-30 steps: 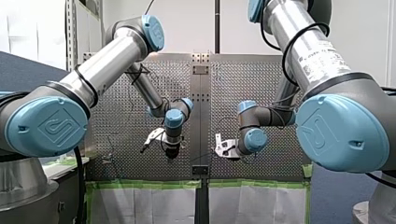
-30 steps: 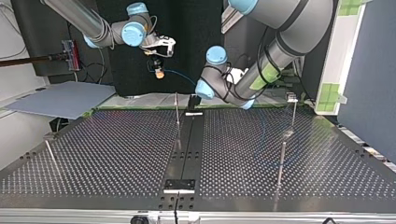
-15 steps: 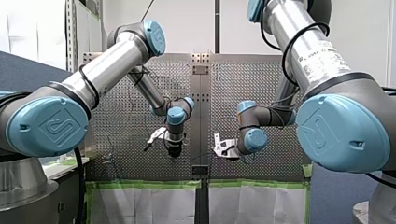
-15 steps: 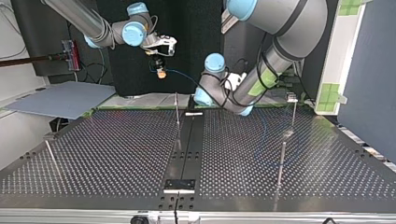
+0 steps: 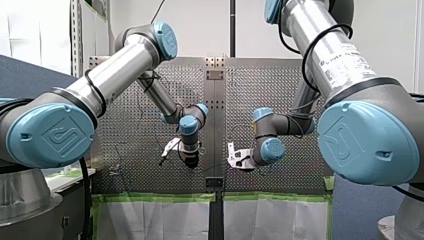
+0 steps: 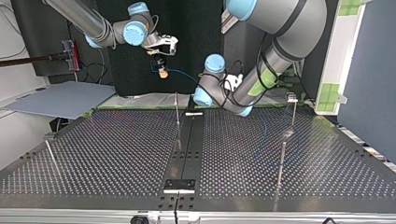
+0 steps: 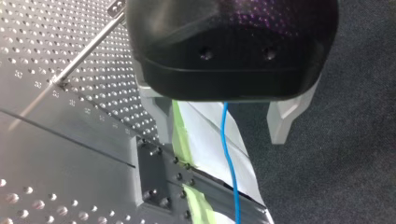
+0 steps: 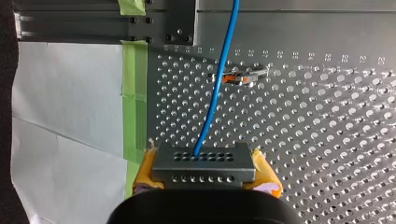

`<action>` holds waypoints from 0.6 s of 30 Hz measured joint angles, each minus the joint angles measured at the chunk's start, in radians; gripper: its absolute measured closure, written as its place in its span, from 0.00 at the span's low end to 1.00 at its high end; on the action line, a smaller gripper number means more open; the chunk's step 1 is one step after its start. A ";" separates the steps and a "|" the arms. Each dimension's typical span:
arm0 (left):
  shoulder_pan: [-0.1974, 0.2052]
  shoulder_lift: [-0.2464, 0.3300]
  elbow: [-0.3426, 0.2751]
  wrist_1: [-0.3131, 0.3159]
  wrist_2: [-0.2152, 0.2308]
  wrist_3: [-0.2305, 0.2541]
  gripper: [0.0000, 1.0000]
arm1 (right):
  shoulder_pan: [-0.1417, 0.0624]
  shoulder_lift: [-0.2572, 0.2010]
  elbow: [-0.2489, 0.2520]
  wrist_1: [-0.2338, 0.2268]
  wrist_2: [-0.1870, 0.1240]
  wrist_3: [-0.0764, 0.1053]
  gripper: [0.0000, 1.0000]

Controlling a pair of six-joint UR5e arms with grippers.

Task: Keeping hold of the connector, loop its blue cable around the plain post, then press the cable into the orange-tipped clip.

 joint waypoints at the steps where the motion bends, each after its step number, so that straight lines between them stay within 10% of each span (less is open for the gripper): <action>1: 0.000 -0.004 0.001 0.000 0.002 -0.002 0.00 | 0.001 0.000 0.000 0.000 0.000 0.000 1.00; 18: -0.024 -0.078 0.037 0.108 0.071 -0.099 0.00 | 0.005 0.000 -0.002 0.000 -0.001 0.000 1.00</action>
